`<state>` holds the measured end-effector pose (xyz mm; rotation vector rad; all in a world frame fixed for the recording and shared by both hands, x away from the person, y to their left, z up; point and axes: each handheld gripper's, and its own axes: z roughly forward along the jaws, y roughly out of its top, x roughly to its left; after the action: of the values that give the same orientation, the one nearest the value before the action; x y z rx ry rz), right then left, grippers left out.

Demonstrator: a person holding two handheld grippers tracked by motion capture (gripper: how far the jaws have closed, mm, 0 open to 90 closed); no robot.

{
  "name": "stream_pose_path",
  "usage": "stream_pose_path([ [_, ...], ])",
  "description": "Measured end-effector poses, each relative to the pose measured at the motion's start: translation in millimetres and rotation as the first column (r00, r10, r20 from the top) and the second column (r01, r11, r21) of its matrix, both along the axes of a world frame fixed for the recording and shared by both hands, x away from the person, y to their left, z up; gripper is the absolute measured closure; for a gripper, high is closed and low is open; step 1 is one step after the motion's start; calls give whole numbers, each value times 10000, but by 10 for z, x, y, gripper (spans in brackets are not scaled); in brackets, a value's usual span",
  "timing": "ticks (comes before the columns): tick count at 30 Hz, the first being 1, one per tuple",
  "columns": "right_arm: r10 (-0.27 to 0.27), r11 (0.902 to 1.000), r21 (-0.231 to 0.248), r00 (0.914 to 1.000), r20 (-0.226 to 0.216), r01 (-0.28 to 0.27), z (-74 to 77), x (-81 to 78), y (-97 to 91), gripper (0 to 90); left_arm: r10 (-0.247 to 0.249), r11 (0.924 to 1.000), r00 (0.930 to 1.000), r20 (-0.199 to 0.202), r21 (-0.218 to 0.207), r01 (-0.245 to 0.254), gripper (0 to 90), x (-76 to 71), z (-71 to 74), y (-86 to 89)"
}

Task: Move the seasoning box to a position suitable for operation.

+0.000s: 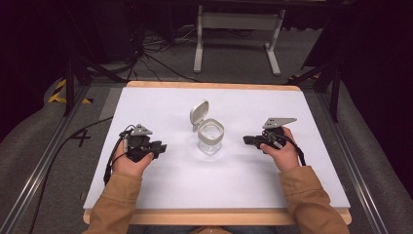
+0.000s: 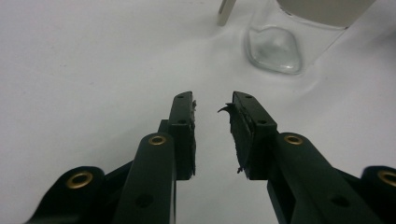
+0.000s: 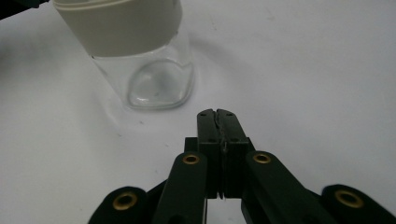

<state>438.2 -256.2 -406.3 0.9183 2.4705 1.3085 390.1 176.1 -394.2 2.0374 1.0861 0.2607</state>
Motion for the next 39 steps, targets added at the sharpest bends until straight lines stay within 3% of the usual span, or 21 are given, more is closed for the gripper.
stream_pose_path([
  [6, 269, 9995, 143, 9996, 80, -270, 22, 22, 94, 900, -194, 9997, 9998, 48, -157, 194, 679, -51, 37, -50],
  [13, 340, 9991, 269, 9994, 67, -342, 2, 116, 170, 900, -348, 9994, 9991, 250, -18, 349, 656, -172, 82, -12],
  [15, 434, 9986, 296, 9990, 93, -437, 6, 151, 228, 900, -255, 9996, 9994, 232, 140, 251, 651, -225, 89, 27],
  [26, 886, 9953, 386, 9960, 68, -888, -96, 356, 562, 900, 202, 9998, 9997, 153, 81, -204, 639, -388, 52, 207],
  [33, 1050, 9928, 605, 9943, -190, -1037, -190, 432, 562, 900, 582, 9983, 9982, 126, 6, -583, 648, -425, 23, 256],
  [39, 1278, 9911, 395, 9916, -210, -1269, -185, 370, 578, 900, 540, 9985, 9984, 174, 1, -540, 650, -395, 23, 252],
])
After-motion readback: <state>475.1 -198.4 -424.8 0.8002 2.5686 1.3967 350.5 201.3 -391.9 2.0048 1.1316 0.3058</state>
